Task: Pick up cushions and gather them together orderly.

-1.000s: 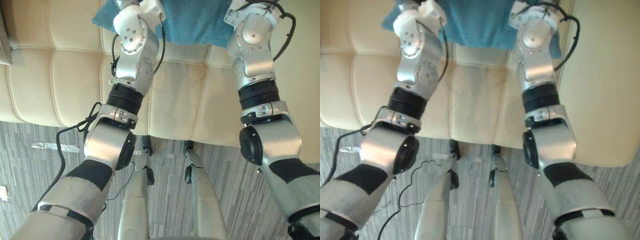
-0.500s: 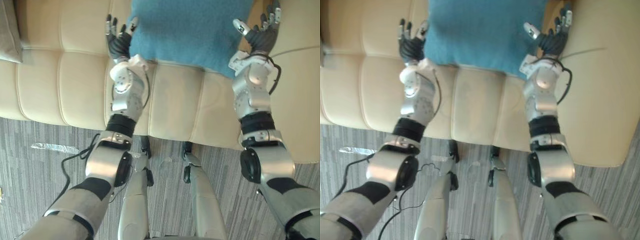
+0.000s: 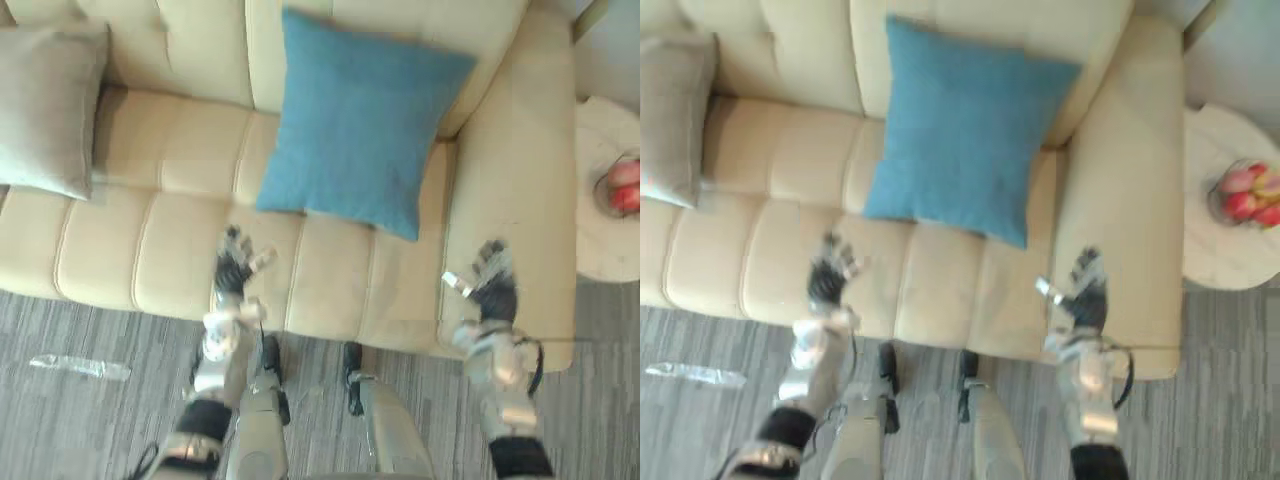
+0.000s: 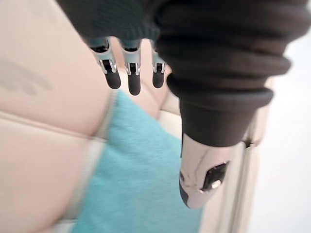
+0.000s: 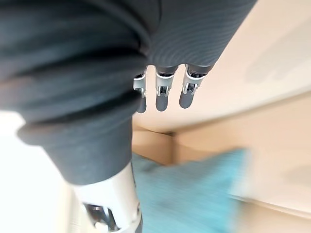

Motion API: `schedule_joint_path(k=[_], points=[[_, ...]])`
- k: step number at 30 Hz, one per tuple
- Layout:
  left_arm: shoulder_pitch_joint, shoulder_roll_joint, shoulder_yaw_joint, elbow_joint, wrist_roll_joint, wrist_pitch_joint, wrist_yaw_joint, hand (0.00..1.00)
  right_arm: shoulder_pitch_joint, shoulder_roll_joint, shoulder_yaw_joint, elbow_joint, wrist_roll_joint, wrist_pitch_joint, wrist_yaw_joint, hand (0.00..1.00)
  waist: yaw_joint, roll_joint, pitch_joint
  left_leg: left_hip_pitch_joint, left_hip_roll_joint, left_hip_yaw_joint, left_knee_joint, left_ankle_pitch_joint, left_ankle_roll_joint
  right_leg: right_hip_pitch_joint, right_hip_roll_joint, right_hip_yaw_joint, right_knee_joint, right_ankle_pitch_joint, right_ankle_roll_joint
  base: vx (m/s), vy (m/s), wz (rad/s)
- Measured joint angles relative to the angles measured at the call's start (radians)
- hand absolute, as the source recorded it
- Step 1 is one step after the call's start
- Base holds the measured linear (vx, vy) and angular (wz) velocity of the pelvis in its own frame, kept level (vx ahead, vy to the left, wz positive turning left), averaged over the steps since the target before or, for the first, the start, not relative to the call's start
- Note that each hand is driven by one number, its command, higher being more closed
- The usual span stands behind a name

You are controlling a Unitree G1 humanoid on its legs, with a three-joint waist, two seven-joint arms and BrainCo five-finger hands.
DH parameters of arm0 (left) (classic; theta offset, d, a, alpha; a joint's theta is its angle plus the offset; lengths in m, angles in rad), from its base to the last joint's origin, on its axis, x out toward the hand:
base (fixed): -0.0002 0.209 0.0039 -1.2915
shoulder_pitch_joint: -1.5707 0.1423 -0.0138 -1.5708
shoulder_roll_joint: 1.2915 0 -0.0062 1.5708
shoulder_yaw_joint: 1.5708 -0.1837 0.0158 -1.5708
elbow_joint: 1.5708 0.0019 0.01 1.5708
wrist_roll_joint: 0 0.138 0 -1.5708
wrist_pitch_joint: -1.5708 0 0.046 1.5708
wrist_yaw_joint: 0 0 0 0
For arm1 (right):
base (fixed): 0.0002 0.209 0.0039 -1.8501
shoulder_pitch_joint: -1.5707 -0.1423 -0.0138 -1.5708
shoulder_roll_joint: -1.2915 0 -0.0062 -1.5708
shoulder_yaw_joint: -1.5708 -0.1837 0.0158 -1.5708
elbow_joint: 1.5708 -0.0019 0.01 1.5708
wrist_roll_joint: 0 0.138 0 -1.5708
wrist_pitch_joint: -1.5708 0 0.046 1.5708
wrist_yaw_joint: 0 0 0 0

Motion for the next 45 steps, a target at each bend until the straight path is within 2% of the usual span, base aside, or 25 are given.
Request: schedule_joint_path(k=[5,10,12,18,22,23,25,26,27,28,29,30,31,32,34,35,36,37,39,40,41,42,43,44,45], points=[[0.108,-0.056,0.107,0.273,0.143,0.048,-0.031,0.00,0.071,0.068,-0.006,0.305,0.000,0.035,0.048,0.00,0.004,0.025,-0.120,0.110,-0.002,0.019,-0.002,-0.037,0.001,0.126,-0.003,0.006,-0.061,-0.005,0.008,0.06,0.040,-0.08],[0.132,-0.085,0.209,0.434,0.227,0.093,-0.039,0.00,0.071,0.093,-0.039,0.502,0.000,0.073,0.051,0.00,0.017,0.050,-0.180,0.201,-0.004,0.037,-0.052,-0.040,0.002,0.211,0.001,0.015,-0.128,0.007,0.022,0.01,0.028,-0.10],[0.132,-0.100,0.246,0.457,0.252,0.105,-0.043,0.00,0.068,0.094,-0.060,0.520,-0.001,0.082,0.048,0.00,0.026,0.051,-0.187,0.239,-0.005,0.050,-0.084,-0.036,-0.001,0.241,0.005,0.026,-0.157,0.019,0.024,0.02,0.017,-0.17],[0.129,-0.103,0.255,0.494,0.286,0.110,-0.052,0.00,0.051,0.103,-0.088,0.590,0.000,0.097,0.056,0.00,0.027,0.040,-0.206,0.304,-0.014,0.057,-0.134,-0.018,0.000,0.303,0.006,0.034,-0.201,0.045,0.022,0.06,0.015,-0.05],[0.117,-0.101,0.254,0.502,0.315,0.110,-0.060,0.00,0.028,0.104,-0.079,0.597,0.000,0.098,0.057,0.00,0.036,0.029,-0.192,0.308,-0.021,0.106,-0.136,-0.020,0.003,0.286,0.004,0.078,-0.205,0.061,0.035,0.03,0.039,-0.31],[0.099,-0.098,0.252,0.516,0.320,0.110,-0.059,0.00,0.006,0.103,-0.060,0.598,0.001,0.098,0.056,0.00,0.042,0.032,-0.182,0.276,-0.021,0.113,-0.108,-0.029,0.011,0.263,0.003,0.093,-0.200,0.076,0.042,-0.04,0.019,-0.36],[0.050,-0.097,0.244,0.514,0.321,0.111,-0.055,0.00,-0.024,0.105,-0.047,0.596,0.001,0.099,0.056,0.00,0.040,0.026,-0.155,0.176,-0.002,0.122,0.004,-0.067,0.031,0.191,0.006,0.086,-0.169,0.120,0.082,-0.10,0.015,-0.21],[0.038,-0.103,0.243,0.513,0.320,0.112,-0.055,0.00,-0.038,0.104,-0.047,0.595,0.002,0.099,0.054,0.00,0.045,0.041,-0.143,0.147,0.029,0.128,0.038,-0.077,0.043,0.177,0.018,0.080,-0.168,0.150,0.101,-0.10,0.021,-0.11],[0.032,-0.106,0.247,0.504,0.320,0.111,-0.053,0.00,-0.055,0.108,-0.047,0.590,0.003,0.099,0.048,0.00,0.046,0.046,-0.134,0.137,0.042,0.128,0.052,-0.079,0.046,0.146,0.015,0.052,-0.059,0.106,0.072,-0.07,0.025,0.02],[0.027,-0.107,0.245,0.501,0.320,0.112,-0.052,0.00,-0.054,0.110,-0.047,0.585,0.003,0.099,0.046,0.00,0.044,0.045,-0.126,0.141,0.042,0.123,0.059,-0.080,0.047,0.116,-0.003,0.023,0.104,0.031,0.035,-0.07,0.009,0.25],[0.033,-0.105,0.245,0.479,0.320,0.111,-0.052,0.00,-0.043,0.113,-0.047,0.583,0.002,0.099,0.045,0.00,0.044,0.045,-0.122,0.143,0.038,0.102,0.073,-0.080,0.047,0.100,-0.040,-0.002,0.331,-0.035,0.042,-0.06,0.002,0.39],[0.036,-0.101,0.246,0.470,0.320,0.111,-0.051,0.00,-0.038,0.115,-0.047,0.583,0.001,0.099,0.043,0.00,0.044,0.037,-0.127,0.141,0.033,0.091,0.081,-0.079,0.047,0.105,-0.058,-0.002,0.404,-0.046,0.054,-0.07,-0.062,0.62],[0.044,-0.090,0.247,0.452,0.319,0.111,-0.050,0.00,-0.031,0.119,-0.047,0.583,0.000,0.099,0.040,0.00,0.045,0.014,-0.139,0.122,0.021,0.068,0.110,-0.076,0.047,0.149,-0.101,0.013,0.512,-0.058,0.074,-0.04,-0.088,0.53],[0.047,-0.086,0.248,0.446,0.319,0.111,-0.049,0.00,-0.029,0.121,-0.047,0.583,0.000,0.099,0.040,0.00,0.046,0.004,-0.143,0.110,0.018,0.060,0.127,-0.075,0.047,0.177,-0.118,0.027,0.533,-0.060,0.084,-0.10,-0.171,0.49],[0.053,-0.086,0.253,0.438,0.319,0.114,-0.042,0.00,-0.048,0.125,-0.048,0.582,-0.001,0.099,0.040,0.00,0.058,-0.025,-0.161,0.060,0.020,0.050,0.183,-0.069,0.037,0.268,-0.149,0.077,0.457,-0.033,0.132,-0.16,-0.228,0.11],[0.055,-0.093,0.253,0.441,0.319,0.120,-0.042,0.00,-0.061,0.118,-0.050,0.581,-0.001,0.100,0.039,0.00,0.070,-0.008,-0.162,0.046,0.040,0.047,0.189,-0.052,0.025,0.280,-0.117,0.081,0.409,-0.058,0.160,-0.23,-0.231,-0.26],[0.071,-0.119,0.251,0.441,0.318,0.125,-0.043,0.00,-0.074,0.109,-0.048,0.574,-0.012,0.100,0.036,0.00,0.100,0.024,-0.170,0.034,0.062,0.045,0.169,-0.030,0.045,0.283,-0.082,0.079,0.349,-0.059,0.162,-0.24,-0.179,-0.27],[0.076,-0.132,0.244,0.442,0.318,0.128,-0.043,0.00,-0.076,0.099,-0.048,0.574,-0.020,0.100,0.032,0.00,0.101,0.039,-0.172,0.035,0.068,0.044,0.157,-0.012,0.056,0.306,-0.074,0.077,0.309,-0.076,0.163,-0.29,-0.241,-0.10],[0.060,-0.140,0.196,0.436,0.314,0.127,-0.034,0.00,-0.107,0.081,-0.039,0.571,-0.036,0.100,0.011,0.00,0.101,0.047,-0.172,-0.008,0.090,0.050,0.156,0.038,0.022,0.331,-0.066,0.052,0.222,-0.199,0.126,-0.23,-0.251,0.06],[0.057,-0.140,0.191,0.436,0.310,0.127,-0.033,0.00,-0.111,0.080,-0.033,0.571,-0.036,0.099,0.007,0.00,0.101,0.052,-0.170,-0.020,0.102,0.048,0.156,0.047,0.009,0.326,-0.056,0.045,0.210,-0.212,0.120,-0.26,-0.235,-0.16],[0.050,-0.138,0.182,0.438,0.308,0.128,-0.033,0.00,-0.130,0.080,-0.014,0.565,-0.035,0.098,-0.001,0.00,0.100,0.080,-0.154,-0.034,0.141,0.034,0.156,0.066,-0.014,0.330,-0.016,0.017,0.192,-0.216,0.120,-0.29,-0.209,-0.16],[0.052,-0.141,0.164,0.443,0.309,0.130,-0.033,0.00,-0.129,0.088,-0.008,0.557,-0.035,0.097,-0.001,0.00,0.098,0.090,-0.137,-0.031,0.172,0.026,0.155,0.099,-0.021,0.340,0.009,-0.011,0.193,-0.221,0.109,-0.35,-0.250,-0.07],[0.057,-0.140,0.164,0.445,0.310,0.130,-0.035,0.00,-0.130,0.092,-0.009,0.556,-0.035,0.097,-0.002,0.00,0.098,0.087,-0.129,-0.028,0.174,0.020,0.151,0.126,-0.021,0.342,0.013,-0.024,0.195,-0.225,0.101,-0.32,-0.208,0.26],[0.052,-0.134,0.161,0.448,0.310,0.130,-0.035,0.00,-0.121,0.099,-0.009,0.558,-0.034,0.098,-0.002,0.00,0.092,0.075,-0.122,-0.020,0.162,0.009,0.112,0.208,-0.027,0.347,0.008,-0.042,0.197,-0.225,0.093,-0.27,-0.206,0.35],[0.042,-0.137,0.168,0.435,0.315,0.127,-0.036,0.00,-0.098,0.108,-0.008,0.565,-0.032,0.097,-0.001,0.00,0.085,0.038,-0.113,-0.014,0.147,-0.011,0.164,0.169,-0.036,0.353,-0.016,-0.081,0.185,-0.224,0.027,-0.23,-0.205,0.23]])
